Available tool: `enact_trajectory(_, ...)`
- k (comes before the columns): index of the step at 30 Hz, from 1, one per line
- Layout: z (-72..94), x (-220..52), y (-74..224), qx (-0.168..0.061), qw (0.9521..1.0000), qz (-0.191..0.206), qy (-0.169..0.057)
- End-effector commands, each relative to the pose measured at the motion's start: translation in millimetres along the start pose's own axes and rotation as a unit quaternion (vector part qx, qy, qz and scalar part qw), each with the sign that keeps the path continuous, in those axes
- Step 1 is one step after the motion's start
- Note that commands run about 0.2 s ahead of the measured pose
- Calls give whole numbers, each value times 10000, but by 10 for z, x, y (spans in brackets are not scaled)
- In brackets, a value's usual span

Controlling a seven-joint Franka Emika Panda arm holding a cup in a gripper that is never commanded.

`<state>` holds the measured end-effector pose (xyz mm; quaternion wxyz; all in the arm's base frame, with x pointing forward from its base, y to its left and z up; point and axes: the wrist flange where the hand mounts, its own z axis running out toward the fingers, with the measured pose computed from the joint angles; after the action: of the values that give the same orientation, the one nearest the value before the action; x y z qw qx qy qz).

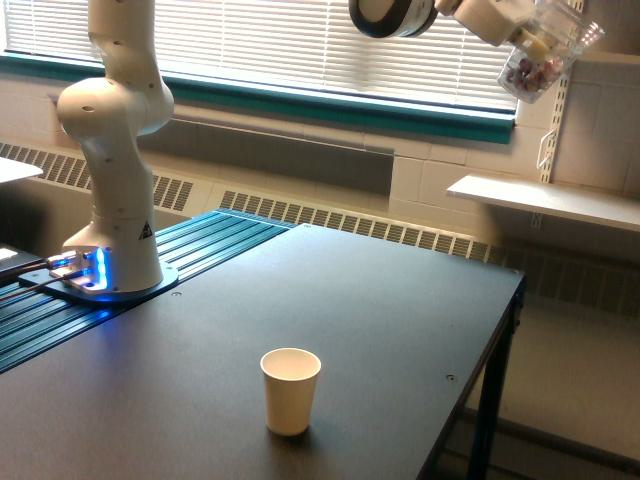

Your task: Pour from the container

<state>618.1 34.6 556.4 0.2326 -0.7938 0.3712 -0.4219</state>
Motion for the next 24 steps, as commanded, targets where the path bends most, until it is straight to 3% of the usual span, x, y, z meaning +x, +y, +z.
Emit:
enact_trajectory(1, 50, -37, 19, -300, 9985, -332, -305)
enact_trajectory(5, 108, -188, 16, -555, 9961, -382, -572)
enact_trajectory(6, 123, -173, 76, -692, 9959, -199, -554)
enact_trajectory(10, 122, -345, 293, -1234, 9892, -350, -710)
enact_trajectory(15, -71, -512, 585, -1854, 9766, -712, -819)
enact_trajectory(24, -415, -646, 1193, -2595, 9576, -1028, -714)
